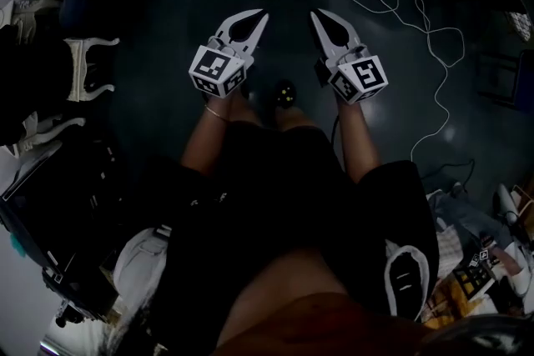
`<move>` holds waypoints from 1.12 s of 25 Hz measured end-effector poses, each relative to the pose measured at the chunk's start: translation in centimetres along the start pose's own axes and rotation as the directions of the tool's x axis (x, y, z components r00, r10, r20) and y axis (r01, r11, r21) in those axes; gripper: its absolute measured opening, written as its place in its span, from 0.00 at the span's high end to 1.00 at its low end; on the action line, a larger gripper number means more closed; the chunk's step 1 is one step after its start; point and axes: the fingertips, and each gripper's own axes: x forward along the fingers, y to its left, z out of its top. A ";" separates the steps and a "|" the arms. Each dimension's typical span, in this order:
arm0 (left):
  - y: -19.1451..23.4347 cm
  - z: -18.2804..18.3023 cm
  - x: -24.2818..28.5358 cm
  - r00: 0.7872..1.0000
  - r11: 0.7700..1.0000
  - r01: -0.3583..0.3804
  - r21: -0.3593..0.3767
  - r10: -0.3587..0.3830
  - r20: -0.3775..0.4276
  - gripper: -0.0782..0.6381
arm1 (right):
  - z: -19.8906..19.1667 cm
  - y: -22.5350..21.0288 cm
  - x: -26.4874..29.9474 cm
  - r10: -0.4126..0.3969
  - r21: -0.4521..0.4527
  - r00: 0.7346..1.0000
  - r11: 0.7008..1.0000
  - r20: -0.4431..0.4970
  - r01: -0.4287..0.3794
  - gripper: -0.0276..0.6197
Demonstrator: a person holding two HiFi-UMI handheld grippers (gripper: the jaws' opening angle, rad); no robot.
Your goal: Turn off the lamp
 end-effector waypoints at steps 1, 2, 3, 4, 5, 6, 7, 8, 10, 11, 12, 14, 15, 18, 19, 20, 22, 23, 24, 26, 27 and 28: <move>-0.1 0.4 -0.4 1.000 1.000 -0.007 -0.003 0.007 0.007 0.88 | 0.3 0.5 0.0 0.012 0.005 1.000 1.000 0.000 -0.012 0.95; -0.2 0.9 -0.7 1.000 1.000 -0.015 -0.004 0.015 0.014 0.88 | 0.5 1.0 0.1 0.023 0.008 1.000 1.000 0.000 -0.023 0.95; -0.3 1.3 -1.1 1.000 1.000 -0.022 -0.002 0.022 0.021 0.88 | 0.7 1.5 0.1 0.035 0.009 0.999 0.999 -0.001 -0.035 0.95; -0.4 1.7 -1.6 0.999 1.000 -0.028 0.002 0.028 0.027 0.88 | 0.8 2.0 0.2 0.046 0.010 0.999 0.999 -0.001 -0.046 0.95; -0.5 2.0 -2.0 0.999 0.999 -0.033 0.005 0.032 0.032 0.88 | 0.9 2.5 0.3 0.056 0.009 0.998 0.998 -0.002 -0.056 0.95; -0.5 2.3 -2.5 0.999 0.999 -0.035 0.007 0.034 0.035 0.88 | 0.9 3.0 0.5 0.063 0.009 0.998 0.998 -0.002 -0.063 0.95; -0.6 2.5 -3.0 0.999 0.999 -0.035 0.009 0.035 0.037 0.88 | 1.0 3.5 0.6 0.069 0.008 0.998 0.998 -0.001 -0.069 0.95; -0.8 2.7 -3.4 0.999 0.999 -0.035 0.011 0.034 0.039 0.88 | 1.0 4.0 0.7 0.074 0.007 0.997 0.997 0.001 -0.074 0.95; -1.0 3.0 -4.1 0.999 0.999 -0.032 0.016 0.032 0.044 0.88 | 1.2 4.8 0.9 0.084 0.005 0.996 0.996 0.006 -0.084 0.95; -1.1 3.2 -4.5 0.998 0.999 -0.031 0.019 0.030 0.048 0.88 | 1.3 5.2 1.0 0.090 0.002 0.996 0.996 0.007 -0.090 0.95; -1.2 3.4 -4.9 0.998 0.999 -0.030 0.022 0.028 0.051 0.88 | 1.3 5.7 1.1 0.096 -0.003 0.995 0.995 0.008 -0.096 0.95; -1.2 3.7 -6.0 0.998 0.999 -0.020 0.029 0.019 0.058 0.88 | 1.4 7.0 1.3 0.104 -0.013 0.995 0.994 0.011 -0.104 0.95; -1.2 3.9 -6.5 0.998 0.999 -0.012 0.032 0.010 0.062 0.88 | 1.5 7.8 1.5 0.105 -0.019 0.994 0.994 0.012 -0.105 0.95; -0.9 4.3 -8.6 0.997 0.999 0.023 0.045 -0.026 0.068 0.88 | 1.3 10.0 2.1 0.091 -0.038 0.996 0.995 0.015 -0.091 0.96; -0.9 4.4 -9.4 0.997 0.998 0.034 0.048 -0.037 0.068 0.88 | 1.2 10.8 2.2 0.083 -0.047 0.996 0.995 0.014 -0.083 0.96; -0.8 4.4 -10.2 0.996 0.998 0.044 0.050 -0.048 0.069 0.88 | 1.0 11.5 2.1 0.075 -0.052 0.997 0.996 0.016 -0.074 0.95; -0.7 4.5 -11.8 0.995 0.997 0.061 0.054 -0.065 0.070 0.88 | 0.8 13.0 1.9 0.053 -0.049 0.998 0.997 0.025 -0.052 0.95; -0.6 4.5 -12.6 0.995 0.996 0.068 0.057 -0.072 0.069 0.88 | 0.7 13.7 1.8 0.042 -0.047 0.999 0.998 0.027 -0.040 0.96; -0.4 4.4 -13.4 0.995 0.995 0.074 0.060 -0.078 0.065 0.88 | 0.5 14.5 1.8 0.031 -0.046 0.999 0.998 0.029 -0.030 0.96; 0.1 4.4 -15.1 0.994 0.995 0.081 0.066 -0.085 0.061 0.88 | 0.1 16.3 1.8 0.015 -0.039 0.999 0.999 0.038 -0.013 0.96; 0.2 4.4 -16.0 0.994 0.994 0.086 0.068 -0.090 0.063 0.88 | -0.1 17.2 1.8 0.007 -0.034 0.999 0.999 0.043 -0.006 0.96; 0.3 4.2 -16.8 0.993 0.993 0.095 0.070 -0.099 0.066 0.88 | -0.4 18.1 1.8 -0.001 -0.032 0.999 0.999 0.048 0.002 0.96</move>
